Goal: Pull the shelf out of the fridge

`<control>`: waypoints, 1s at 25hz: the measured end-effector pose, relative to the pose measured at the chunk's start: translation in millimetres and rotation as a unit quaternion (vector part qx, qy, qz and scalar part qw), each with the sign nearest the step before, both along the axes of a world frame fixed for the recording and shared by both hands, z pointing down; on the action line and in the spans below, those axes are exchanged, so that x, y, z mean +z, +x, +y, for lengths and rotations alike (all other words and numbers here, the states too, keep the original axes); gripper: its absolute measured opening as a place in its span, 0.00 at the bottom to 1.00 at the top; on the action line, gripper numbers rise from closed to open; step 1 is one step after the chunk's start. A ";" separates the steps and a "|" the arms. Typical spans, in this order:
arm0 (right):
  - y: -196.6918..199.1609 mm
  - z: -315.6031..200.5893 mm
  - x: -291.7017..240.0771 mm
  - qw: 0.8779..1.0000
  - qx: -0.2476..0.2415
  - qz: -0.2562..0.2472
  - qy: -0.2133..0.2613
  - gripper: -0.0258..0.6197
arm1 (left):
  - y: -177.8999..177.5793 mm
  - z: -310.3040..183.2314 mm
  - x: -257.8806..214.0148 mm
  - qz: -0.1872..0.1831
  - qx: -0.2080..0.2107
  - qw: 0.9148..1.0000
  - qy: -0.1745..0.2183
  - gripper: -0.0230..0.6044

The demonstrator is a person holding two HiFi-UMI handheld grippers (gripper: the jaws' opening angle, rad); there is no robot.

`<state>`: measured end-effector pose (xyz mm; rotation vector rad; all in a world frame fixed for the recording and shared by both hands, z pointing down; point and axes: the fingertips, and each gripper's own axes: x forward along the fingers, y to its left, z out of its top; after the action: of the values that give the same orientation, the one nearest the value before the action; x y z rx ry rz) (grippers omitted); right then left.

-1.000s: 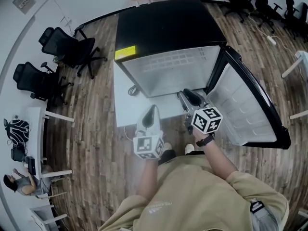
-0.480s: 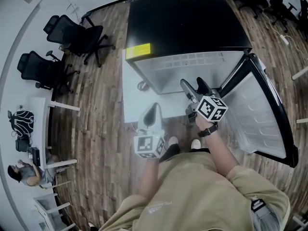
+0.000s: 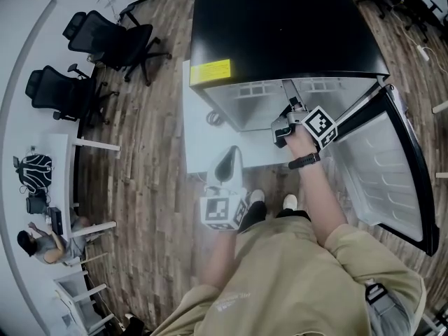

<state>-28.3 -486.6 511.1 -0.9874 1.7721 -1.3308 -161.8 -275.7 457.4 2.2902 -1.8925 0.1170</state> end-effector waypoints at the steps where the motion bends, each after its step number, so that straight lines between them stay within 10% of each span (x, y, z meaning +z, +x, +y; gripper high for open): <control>1: 3.1 -5.1 0.5 1.000 0.009 -0.017 -0.004 0.84 | 0.2 1.6 -2.8 0.000 0.000 1.000 0.003 0.04; 15: 6.7 -38.8 3.8 0.990 0.078 -0.119 -0.012 0.73 | -19.0 12.1 -12.8 -0.006 -0.012 1.000 0.014 0.04; 23: 11.4 -39.6 -13.4 0.982 0.106 -0.154 0.026 0.10 | -15.9 16.4 -8.2 0.000 -0.008 1.000 0.013 0.04; 25: 12.4 -39.3 -13.6 0.982 0.109 -0.149 0.028 0.10 | -13.8 18.2 -12.9 0.000 -0.004 1.000 0.020 0.04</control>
<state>-15.9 -525.9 497.5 -0.8729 1.4251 -1.2131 -175.6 -257.5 444.5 2.3084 -1.9207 0.0783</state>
